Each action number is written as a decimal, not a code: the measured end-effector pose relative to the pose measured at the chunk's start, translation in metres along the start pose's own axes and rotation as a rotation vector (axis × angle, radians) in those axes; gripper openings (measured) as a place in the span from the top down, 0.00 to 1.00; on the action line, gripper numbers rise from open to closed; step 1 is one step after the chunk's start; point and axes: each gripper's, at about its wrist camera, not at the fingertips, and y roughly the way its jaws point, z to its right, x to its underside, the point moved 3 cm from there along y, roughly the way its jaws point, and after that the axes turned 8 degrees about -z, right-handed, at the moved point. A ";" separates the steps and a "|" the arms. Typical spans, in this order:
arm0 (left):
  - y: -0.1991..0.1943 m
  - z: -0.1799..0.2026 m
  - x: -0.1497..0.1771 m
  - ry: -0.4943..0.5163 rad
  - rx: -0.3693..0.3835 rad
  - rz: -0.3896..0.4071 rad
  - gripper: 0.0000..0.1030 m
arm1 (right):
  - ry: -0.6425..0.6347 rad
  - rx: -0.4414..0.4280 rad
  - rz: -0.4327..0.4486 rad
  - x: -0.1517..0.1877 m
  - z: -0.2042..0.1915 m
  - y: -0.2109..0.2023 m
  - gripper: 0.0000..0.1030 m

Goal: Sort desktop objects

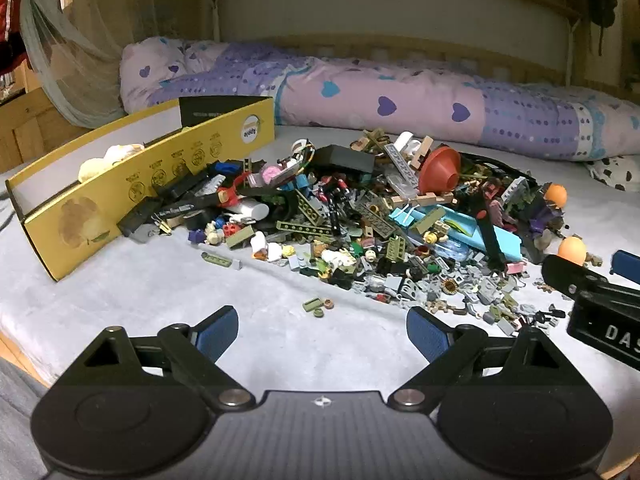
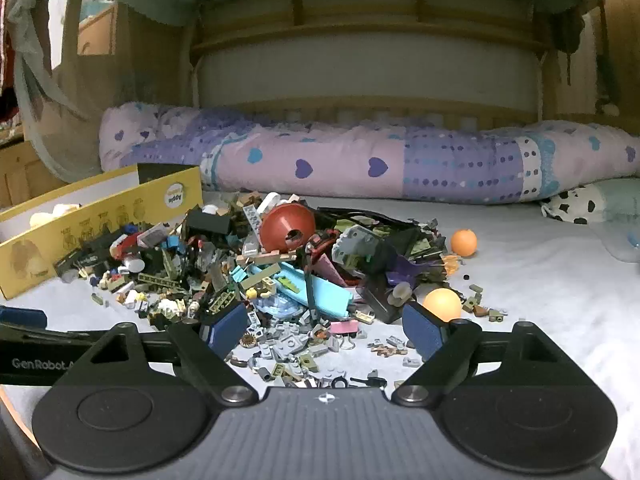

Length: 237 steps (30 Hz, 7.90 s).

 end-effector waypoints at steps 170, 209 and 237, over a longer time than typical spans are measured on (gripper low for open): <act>0.060 0.031 -0.029 0.549 0.282 0.258 0.83 | -0.620 -0.130 -0.026 -0.017 -0.069 0.127 0.85; -0.016 -0.303 -0.078 0.207 -0.345 0.344 0.83 | -0.385 -0.728 0.099 -0.143 -0.306 0.107 0.85; 0.044 -0.352 -0.093 -0.074 -0.171 0.061 0.49 | -0.140 -0.902 -0.363 -0.130 -0.406 0.177 0.45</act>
